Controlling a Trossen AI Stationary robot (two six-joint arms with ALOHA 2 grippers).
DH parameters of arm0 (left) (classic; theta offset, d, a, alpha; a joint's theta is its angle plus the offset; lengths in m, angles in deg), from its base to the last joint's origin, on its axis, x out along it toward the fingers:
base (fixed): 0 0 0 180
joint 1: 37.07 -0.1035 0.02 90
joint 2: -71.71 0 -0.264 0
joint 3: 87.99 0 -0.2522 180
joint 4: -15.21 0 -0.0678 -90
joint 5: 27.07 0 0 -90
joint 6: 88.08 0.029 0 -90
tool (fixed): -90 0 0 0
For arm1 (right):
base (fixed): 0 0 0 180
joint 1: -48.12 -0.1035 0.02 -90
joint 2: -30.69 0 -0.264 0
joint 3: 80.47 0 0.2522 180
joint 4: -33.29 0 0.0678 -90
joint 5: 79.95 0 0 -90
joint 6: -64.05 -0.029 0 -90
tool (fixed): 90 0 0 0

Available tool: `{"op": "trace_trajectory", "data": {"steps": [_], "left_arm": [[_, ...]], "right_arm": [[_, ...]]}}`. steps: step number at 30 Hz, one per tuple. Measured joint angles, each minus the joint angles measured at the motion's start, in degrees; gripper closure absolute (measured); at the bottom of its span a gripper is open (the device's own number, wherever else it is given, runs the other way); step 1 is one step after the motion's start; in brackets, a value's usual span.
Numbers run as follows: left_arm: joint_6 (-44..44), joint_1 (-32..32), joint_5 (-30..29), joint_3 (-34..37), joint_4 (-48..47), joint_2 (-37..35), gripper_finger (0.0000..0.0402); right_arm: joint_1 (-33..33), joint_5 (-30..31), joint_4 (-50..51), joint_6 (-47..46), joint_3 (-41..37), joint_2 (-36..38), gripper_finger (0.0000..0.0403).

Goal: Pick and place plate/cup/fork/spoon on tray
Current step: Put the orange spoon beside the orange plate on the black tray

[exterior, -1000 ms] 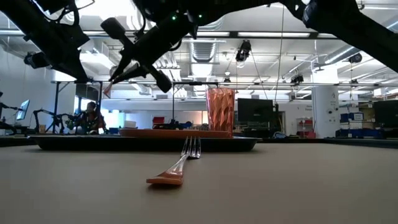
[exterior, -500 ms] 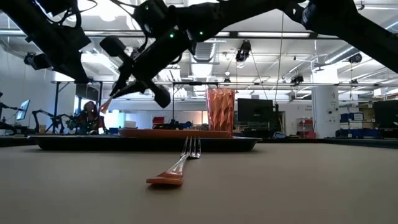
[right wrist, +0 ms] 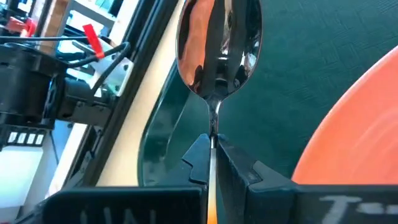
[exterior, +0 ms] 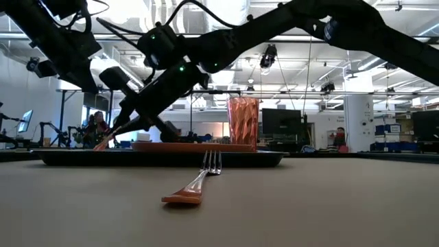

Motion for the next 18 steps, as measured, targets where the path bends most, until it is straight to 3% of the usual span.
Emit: {"op": "trace_trajectory", "data": {"steps": [18], "left_arm": [[-0.1,0.0,0.0,0.2,0.0,0.0,0.0402]], "right_arm": [[2.8,2.1,3.9,2.8,0.1,0.0,0.0394]]}}
